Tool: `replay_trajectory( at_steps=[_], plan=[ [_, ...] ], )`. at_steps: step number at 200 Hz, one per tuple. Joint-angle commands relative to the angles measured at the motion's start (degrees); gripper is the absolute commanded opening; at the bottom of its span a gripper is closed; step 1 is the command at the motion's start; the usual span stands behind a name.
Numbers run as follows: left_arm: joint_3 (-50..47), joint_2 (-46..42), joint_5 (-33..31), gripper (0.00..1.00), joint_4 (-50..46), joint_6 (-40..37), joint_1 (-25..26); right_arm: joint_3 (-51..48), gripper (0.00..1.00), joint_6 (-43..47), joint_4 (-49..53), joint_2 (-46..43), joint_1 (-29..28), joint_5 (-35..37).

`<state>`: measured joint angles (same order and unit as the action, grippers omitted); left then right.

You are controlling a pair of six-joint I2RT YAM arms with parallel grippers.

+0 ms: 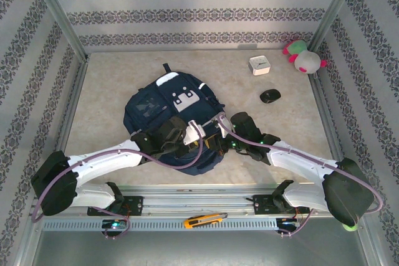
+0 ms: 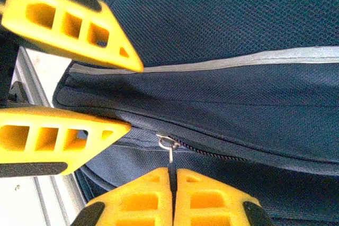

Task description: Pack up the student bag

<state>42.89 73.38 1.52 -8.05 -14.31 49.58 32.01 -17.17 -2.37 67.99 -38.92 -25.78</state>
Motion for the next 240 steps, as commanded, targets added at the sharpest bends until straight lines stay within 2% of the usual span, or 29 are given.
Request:
replay_trajectory(
  at_steps=[1, 23, 82, 96, 119, 173, 192, 216, 240],
  plan=[
    [-0.83, -2.08, -2.05, 0.13, 2.85, 0.94, 0.21, 2.03, 0.0, 1.52, -0.5, -0.23, -0.71, 0.82],
    [-1.37, -3.47, 1.09, 0.0, 2.92, 0.55, 0.08, 2.26, 0.0, 1.68, -0.56, 0.16, -0.76, 0.82],
    [-2.57, -5.57, 3.69, 0.0, 4.55, 2.29, -0.1, 2.7, 0.0, 2.31, -0.24, 1.48, -1.23, -0.48],
    [-2.65, -5.8, 4.17, 0.0, 5.2, 2.61, -0.32, 2.88, 0.11, 2.35, -0.26, 2.1, -1.44, -0.31],
    [-2.63, -6.05, 5.0, 0.0, 5.94, 2.64, -0.5, 3.21, 0.22, 3.01, -0.42, 3.39, -1.69, 0.11],
    [-2.57, -6.42, 7.15, 0.0, 5.82, 2.77, -0.58, 5.29, 0.31, 4.47, -1.14, 5.8, -1.73, 0.4],
    [-2.88, -6.88, 6.62, 0.0, 5.84, 2.96, -0.63, 5.78, 0.28, 4.88, -1.14, 6.66, -1.72, 0.04],
    [-3.38, -7.87, 5.05, 0.0, 6.09, 3.66, -1.01, 5.37, 0.16, 5.71, -0.12, 6.9, -1.7, 0.02],
    [-3.86, -9.12, 5.66, 0.0, 5.0, 3.45, -2.03, 3.75, 0.0, 6.57, 0.84, 4.9, -1.46, 1.08]
  ],
)
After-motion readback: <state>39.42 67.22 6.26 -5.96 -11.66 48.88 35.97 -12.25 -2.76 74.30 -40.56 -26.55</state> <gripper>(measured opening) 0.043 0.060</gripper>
